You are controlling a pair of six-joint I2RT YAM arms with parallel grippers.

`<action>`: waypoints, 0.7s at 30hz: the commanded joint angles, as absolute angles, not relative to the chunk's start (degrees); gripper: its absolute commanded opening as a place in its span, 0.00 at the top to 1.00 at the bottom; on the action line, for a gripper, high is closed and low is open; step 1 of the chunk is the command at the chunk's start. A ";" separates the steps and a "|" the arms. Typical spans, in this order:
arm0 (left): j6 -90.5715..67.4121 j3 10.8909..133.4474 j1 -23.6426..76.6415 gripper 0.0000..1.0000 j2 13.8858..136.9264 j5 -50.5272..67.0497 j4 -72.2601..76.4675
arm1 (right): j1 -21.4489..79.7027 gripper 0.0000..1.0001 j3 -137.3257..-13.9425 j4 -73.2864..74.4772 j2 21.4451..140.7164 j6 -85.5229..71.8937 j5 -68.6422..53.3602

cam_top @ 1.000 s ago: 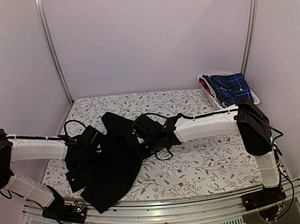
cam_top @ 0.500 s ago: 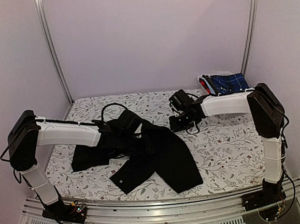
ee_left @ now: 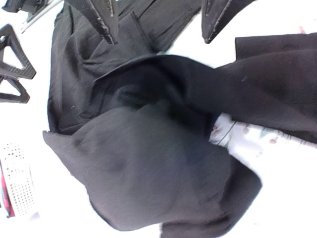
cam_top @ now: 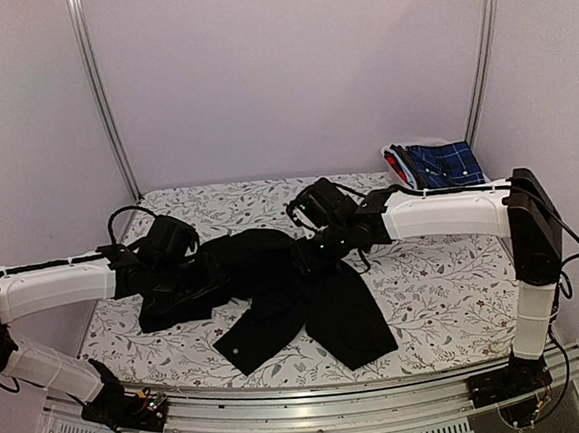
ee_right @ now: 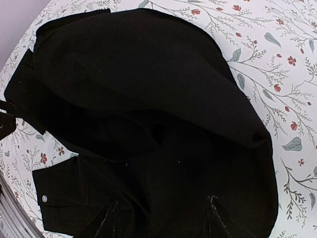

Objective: Fold and stack the long sleeve shirts
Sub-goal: Move the crumpled shirt to the center of the board, then pick up the crumpled shirt from the center of the board.

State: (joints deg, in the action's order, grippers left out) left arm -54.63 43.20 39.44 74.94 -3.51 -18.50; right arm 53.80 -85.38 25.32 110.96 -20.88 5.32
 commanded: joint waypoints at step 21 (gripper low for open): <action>-77.48 35.24 37.62 0.43 85.50 2.21 5.94 | 50.11 0.41 -86.45 18.76 119.74 -31.93 -3.91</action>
